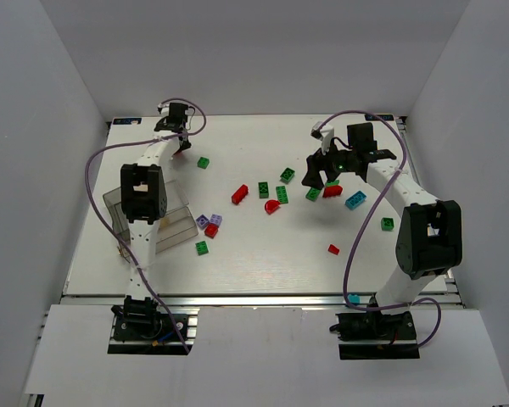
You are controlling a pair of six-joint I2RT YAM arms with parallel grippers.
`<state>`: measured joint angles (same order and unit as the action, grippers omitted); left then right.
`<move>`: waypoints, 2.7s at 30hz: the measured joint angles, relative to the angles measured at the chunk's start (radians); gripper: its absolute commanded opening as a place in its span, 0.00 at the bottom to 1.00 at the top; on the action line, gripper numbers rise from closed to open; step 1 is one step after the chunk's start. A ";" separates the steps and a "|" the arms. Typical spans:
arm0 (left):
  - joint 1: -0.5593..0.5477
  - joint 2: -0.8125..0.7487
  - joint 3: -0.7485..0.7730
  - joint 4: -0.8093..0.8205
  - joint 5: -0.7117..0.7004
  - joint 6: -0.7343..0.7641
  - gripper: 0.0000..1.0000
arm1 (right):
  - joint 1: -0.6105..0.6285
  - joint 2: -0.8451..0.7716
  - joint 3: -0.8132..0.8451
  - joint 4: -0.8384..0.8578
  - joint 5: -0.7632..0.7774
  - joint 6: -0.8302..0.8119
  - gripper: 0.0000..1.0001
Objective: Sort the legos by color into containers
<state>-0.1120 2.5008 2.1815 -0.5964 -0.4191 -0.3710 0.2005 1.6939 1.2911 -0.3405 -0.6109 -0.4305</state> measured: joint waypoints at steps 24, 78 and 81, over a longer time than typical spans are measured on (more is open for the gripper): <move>0.016 -0.971 -0.744 0.161 0.212 -0.137 0.00 | 0.043 -0.016 0.000 -0.009 -0.027 -0.030 0.67; 0.401 -1.429 -1.111 -0.078 0.635 -0.198 0.95 | 0.334 0.323 0.322 -0.195 -0.248 -0.927 0.89; 0.401 -1.478 -1.114 -0.117 0.656 -0.197 0.95 | 0.370 0.430 0.428 -0.238 -0.200 -1.022 0.89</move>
<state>0.2886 1.0229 1.0672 -0.7136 0.2371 -0.5682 0.5701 2.1239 1.7187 -0.5781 -0.8104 -1.4525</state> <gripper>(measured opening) 0.952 0.893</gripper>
